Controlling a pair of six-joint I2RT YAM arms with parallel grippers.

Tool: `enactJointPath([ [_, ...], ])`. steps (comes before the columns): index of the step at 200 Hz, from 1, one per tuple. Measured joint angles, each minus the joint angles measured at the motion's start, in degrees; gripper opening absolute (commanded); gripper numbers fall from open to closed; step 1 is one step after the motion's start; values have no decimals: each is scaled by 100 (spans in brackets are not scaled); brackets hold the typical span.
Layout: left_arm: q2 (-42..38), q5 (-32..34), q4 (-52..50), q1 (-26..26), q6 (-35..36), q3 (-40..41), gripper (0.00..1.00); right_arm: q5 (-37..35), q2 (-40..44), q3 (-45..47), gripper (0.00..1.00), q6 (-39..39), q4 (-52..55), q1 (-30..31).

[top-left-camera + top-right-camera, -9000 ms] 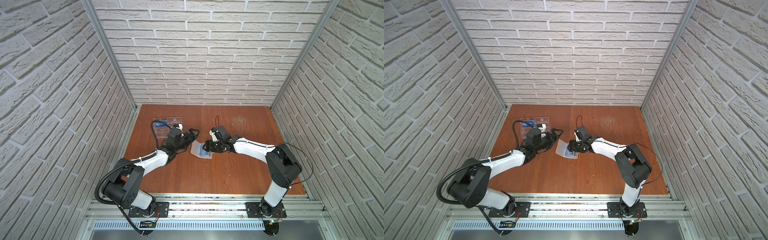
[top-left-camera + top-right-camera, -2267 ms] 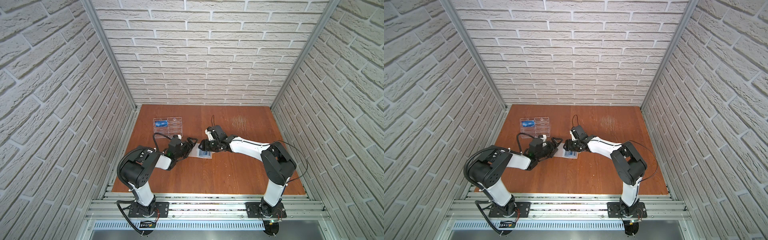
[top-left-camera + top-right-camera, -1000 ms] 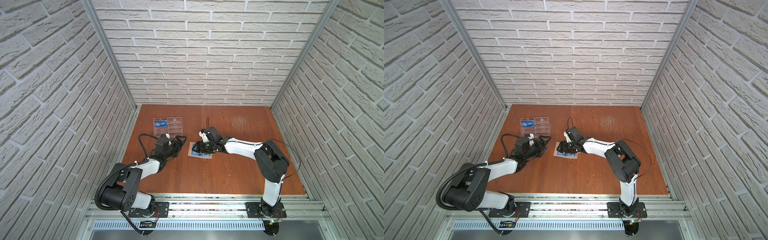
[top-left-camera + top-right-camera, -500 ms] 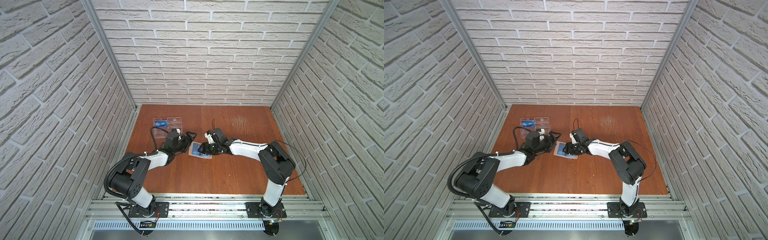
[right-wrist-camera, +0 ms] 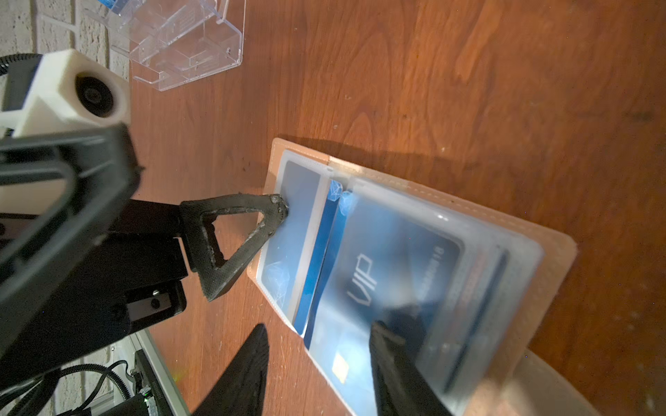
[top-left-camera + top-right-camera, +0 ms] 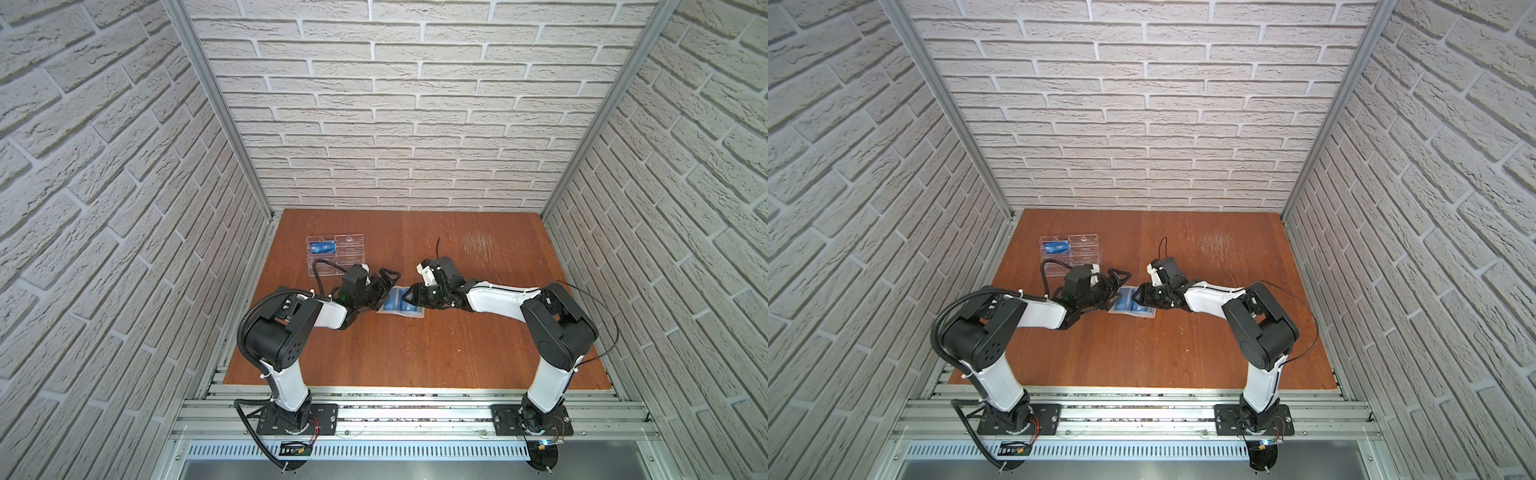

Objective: Take the credit cards out of the card holder
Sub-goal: Take out the credit card from the card slot.

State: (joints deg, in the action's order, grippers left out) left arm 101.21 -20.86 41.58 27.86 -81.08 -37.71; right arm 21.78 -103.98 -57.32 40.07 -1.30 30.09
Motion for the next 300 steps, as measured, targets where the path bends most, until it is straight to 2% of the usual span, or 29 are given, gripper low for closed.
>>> enactJointPath([
  [94, 55, -31, 151, 146, 0, -26, 93, 81, 70, 258, 42, -2, -319, -85],
  [195, 205, -332, 212, 236, 48, -61, 80, 133, 83, 306, 36, -42, -293, -166],
  [300, 341, -544, 343, 245, 175, -2, 73, 157, 105, 398, 31, -50, -365, -223],
])
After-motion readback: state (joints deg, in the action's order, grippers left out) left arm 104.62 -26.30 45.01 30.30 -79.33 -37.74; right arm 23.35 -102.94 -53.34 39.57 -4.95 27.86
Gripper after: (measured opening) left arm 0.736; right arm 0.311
